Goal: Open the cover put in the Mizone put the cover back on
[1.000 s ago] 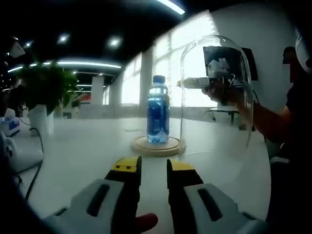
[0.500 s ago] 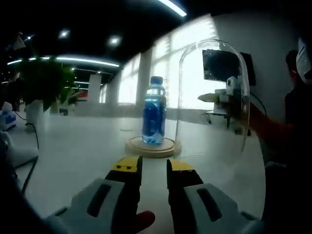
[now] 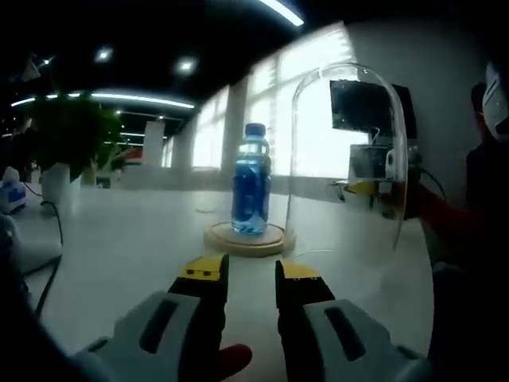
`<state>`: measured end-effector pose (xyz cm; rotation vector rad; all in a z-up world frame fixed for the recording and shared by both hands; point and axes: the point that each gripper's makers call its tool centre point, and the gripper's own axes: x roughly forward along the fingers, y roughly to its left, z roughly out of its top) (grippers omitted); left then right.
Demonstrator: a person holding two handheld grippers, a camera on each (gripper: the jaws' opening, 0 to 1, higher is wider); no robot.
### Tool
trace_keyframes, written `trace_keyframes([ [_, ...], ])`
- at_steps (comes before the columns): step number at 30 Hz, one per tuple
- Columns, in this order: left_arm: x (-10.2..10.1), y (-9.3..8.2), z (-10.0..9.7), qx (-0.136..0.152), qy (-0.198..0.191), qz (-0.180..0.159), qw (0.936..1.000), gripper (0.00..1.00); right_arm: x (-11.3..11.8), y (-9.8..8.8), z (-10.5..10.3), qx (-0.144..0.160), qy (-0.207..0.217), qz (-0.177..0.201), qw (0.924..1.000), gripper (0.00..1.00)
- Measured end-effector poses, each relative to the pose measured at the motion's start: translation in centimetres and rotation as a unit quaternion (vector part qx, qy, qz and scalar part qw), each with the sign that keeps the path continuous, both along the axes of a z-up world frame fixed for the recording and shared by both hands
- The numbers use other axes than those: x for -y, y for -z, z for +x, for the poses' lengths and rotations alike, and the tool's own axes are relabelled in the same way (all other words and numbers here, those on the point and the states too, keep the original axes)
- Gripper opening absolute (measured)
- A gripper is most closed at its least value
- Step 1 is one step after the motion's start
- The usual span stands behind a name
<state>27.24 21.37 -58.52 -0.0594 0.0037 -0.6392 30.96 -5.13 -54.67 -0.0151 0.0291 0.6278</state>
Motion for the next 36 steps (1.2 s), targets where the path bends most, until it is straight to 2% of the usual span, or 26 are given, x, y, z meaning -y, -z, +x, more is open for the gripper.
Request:
trace_keyframes([
  [3, 0.0, 0.1, 0.0, 0.0, 0.0, 0.002, 1.0, 0.19, 0.2, 1.3, -0.6, -0.001, 0.001, -0.014, 0.9999, 0.15],
  [5, 0.0, 0.1, 0.0, -0.001, -0.001, 0.003, 1.0, 0.19, 0.0, 2.2, -1.2, -0.032, -0.007, 0.014, 0.9994, 0.16],
  [8, 0.2, 0.1, -0.2, 0.001, 0.003, 0.005, 1.0, 0.19, 0.2, 2.7, -1.4, -0.022, 0.002, 0.013, 0.9997, 0.16],
  [10, 0.3, 0.0, -0.4, 0.002, 0.004, 0.006, 1.0, 0.19, 0.7, 2.9, -1.5, -0.01, 0.015, -0.003, 0.9998, 0.16],
  [13, 0.3, 0.0, -0.4, 0.003, 0.004, 0.006, 1.0, 0.2, 1.2, 3.4, -1.8, -0.012, 0.017, -0.002, 0.9998, 0.17],
  [15, 0.2, 0.0, -0.3, 0.002, 0.002, 0.004, 1.0, 0.2, 1.4, 3.9, -2.1, -0.021, 0.008, 0.015, 0.9996, 0.17],
  [17, 0.0, -0.1, -0.2, 0.002, 0.002, 0.001, 1.0, 0.2, 1.9, 4.3, -2.1, -0.017, 0.018, 0.015, 0.9996, 0.17],
  [20, 0.3, -0.6, -0.8, 0.016, 0.021, -0.01, 0.9996, 0.21, 2.4, 5.0, -2.2, -0.017, 0.024, 0.009, 0.9995, 0.17],
  [23, 0.2, -0.2, -0.5, 0.012, 0.015, -0.001, 0.9998, 0.21, 2.5, 4.0, -2.5, -0.002, 0.019, 0.041, 0.999, 0.17],
  [26, -0.1, 0.4, 0.1, 0.0, 0.006, 0.008, 1.0, 0.21, 2.7, 4.5, -2.4, -0.015, 0.015, 0.048, 0.9986, 0.17],
  [28, -0.2, 0.5, 0.1, -0.004, 0.004, 0.008, 1.0, 0.21, 2.8, 4.3, -2.3, -0.014, 0.017, 0.057, 0.9981, 0.17],
  [31, -0.3, 0.6, 0.1, -0.003, 0.003, 0.009, 1.0, 0.21, 2.8, 4.4, -2.1, -0.014, 0.023, 0.051, 0.9983, 0.16],
  [36, -0.3, 0.7, 0.1, 0.0, 0.002, 0.016, 0.9999, 0.21, 2.3, 4.8, -2.2, -0.002, 0.028, 0.017, 0.9995, 0.16],
])
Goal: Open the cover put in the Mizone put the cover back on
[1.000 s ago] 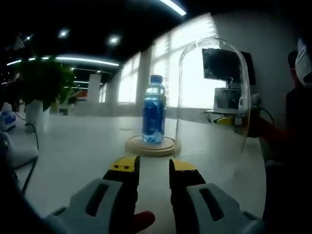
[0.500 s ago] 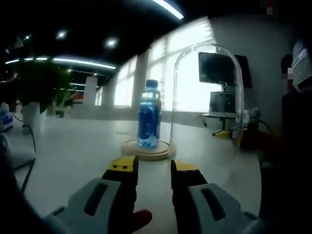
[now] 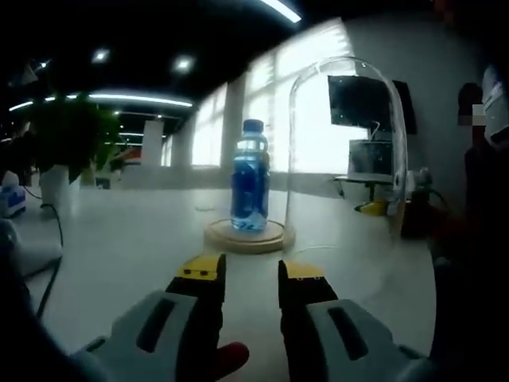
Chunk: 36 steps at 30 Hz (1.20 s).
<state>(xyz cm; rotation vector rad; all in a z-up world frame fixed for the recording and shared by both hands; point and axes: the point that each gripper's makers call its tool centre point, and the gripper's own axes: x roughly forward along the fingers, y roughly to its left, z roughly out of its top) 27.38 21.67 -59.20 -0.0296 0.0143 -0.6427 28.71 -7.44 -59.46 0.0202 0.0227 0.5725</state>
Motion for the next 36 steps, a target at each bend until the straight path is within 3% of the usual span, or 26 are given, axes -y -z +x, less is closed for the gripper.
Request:
trace_keyframes([
  [14, 0.19, 0.07, -0.12, 0.003, 0.002, 0.007, 1.0, 0.21, -0.25, 0.19, -0.2, 0.006, -0.005, -0.02, 0.9998, 0.16],
  [22, 0.51, -0.14, -0.36, 0.007, 0.01, 0.006, 0.9999, 0.21, 0.04, -0.3, -0.37, 0.016, -0.004, -0.008, 0.9998, 0.16],
  [36, 0.28, -0.52, -0.45, 0.01, 0.007, -0.006, 0.9999, 0.21, 0.01, -0.3, -0.32, 0.023, 0.0, -0.02, 0.9995, 0.16],
])
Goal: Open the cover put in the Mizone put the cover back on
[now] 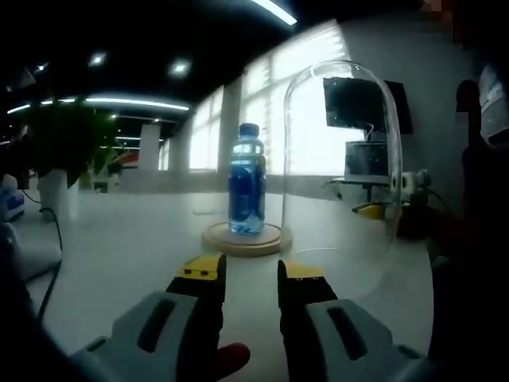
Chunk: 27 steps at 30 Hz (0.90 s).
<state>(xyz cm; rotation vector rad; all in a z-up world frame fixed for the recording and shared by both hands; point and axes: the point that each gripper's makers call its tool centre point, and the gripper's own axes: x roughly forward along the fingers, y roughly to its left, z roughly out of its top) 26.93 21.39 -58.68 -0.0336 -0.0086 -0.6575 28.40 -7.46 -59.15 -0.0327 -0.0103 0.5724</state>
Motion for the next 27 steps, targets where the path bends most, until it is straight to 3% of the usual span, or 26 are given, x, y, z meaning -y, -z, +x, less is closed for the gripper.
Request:
trace_keyframes([
  [16, 0.0, -1.0, -0.4, 0.017, 0.011, -0.02, 0.9996, 0.22, -0.9, -0.3, -0.4, 0.007, -0.023, -0.003, 0.9997, 0.17],
  [18, -0.1, -1.1, -0.4, 0.019, 0.009, -0.019, 0.9996, 0.26, -0.9, -0.4, -0.6, 0.009, -0.03, 0.002, 0.9995, 0.17],
  [23, -0.4, -2.6, -1.0, 0.041, 0.022, -0.055, 0.9974, 0.3, -0.8, -0.8, -0.7, 0.009, -0.035, 0.017, 0.9992, 0.2],
  [27, -0.6, -3.2, -1.0, 0.043, 0.025, -0.076, 0.9959, 0.45, -1.0, -1.5, -1.2, 0.012, -0.055, 0.044, 0.9975, 0.24],
])
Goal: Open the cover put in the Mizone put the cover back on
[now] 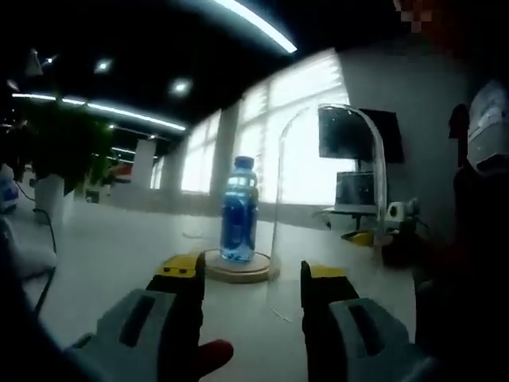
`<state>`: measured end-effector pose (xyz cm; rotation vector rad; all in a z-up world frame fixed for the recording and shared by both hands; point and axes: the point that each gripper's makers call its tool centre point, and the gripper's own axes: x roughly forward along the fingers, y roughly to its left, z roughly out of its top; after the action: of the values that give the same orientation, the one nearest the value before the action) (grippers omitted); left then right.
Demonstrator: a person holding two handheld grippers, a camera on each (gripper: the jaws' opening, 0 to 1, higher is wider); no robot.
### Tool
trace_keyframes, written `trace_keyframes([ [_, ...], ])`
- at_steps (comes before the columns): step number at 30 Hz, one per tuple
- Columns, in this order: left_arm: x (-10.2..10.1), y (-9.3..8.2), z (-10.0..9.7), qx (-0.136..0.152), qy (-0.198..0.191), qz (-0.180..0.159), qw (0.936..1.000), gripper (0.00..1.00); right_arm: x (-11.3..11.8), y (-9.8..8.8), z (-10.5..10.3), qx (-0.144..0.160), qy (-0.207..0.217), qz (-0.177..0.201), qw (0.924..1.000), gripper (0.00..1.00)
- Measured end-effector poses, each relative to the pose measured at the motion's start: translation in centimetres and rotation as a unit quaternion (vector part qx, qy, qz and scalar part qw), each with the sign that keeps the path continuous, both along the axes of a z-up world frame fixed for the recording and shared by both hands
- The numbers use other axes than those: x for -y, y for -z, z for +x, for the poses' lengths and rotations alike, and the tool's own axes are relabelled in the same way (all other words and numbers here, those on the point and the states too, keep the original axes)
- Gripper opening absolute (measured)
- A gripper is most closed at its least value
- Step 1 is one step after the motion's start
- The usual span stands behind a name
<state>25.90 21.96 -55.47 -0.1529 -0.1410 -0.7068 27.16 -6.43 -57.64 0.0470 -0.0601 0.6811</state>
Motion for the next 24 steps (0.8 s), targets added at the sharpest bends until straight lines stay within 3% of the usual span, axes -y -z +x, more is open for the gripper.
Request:
trace_keyframes([
  [3, 0.4, -0.8, -0.7, -0.004, 0.035, -0.037, 0.9987, 0.47, -0.4, -0.9, -0.5, 0.014, -0.018, 0.018, 0.9996, 0.34],
  [6, 0.8, -1.3, -1.3, 0.006, 0.048, -0.046, 0.9978, 0.52, -1.1, -0.7, -0.9, 0.014, -0.036, 0.006, 0.9992, 0.35],
  [8, 1.3, -1.7, -1.6, 0.008, 0.06, -0.057, 0.9965, 0.61, -1.3, -0.6, -1.1, 0.016, -0.045, 0.003, 0.9989, 0.36],
  [13, 3.2, -1.5, -2.7, 0.013, 0.097, -0.036, 0.9946, 0.69, -1.9, -0.6, -1.5, 0.027, -0.048, -0.008, 0.9985, 0.39],
  [16, 4.0, -1.7, -3.4, 0.016, 0.12, -0.04, 0.9919, 0.73, -2.5, -1.0, -2.3, 0.037, -0.069, -0.006, 0.9969, 0.43],
  [24, 4.5, -1.8, -3.6, 0.018, 0.129, -0.037, 0.9908, 0.79, -2.8, -1.8, -3.1, 0.04, -0.101, 0.022, 0.9938, 0.51],
])
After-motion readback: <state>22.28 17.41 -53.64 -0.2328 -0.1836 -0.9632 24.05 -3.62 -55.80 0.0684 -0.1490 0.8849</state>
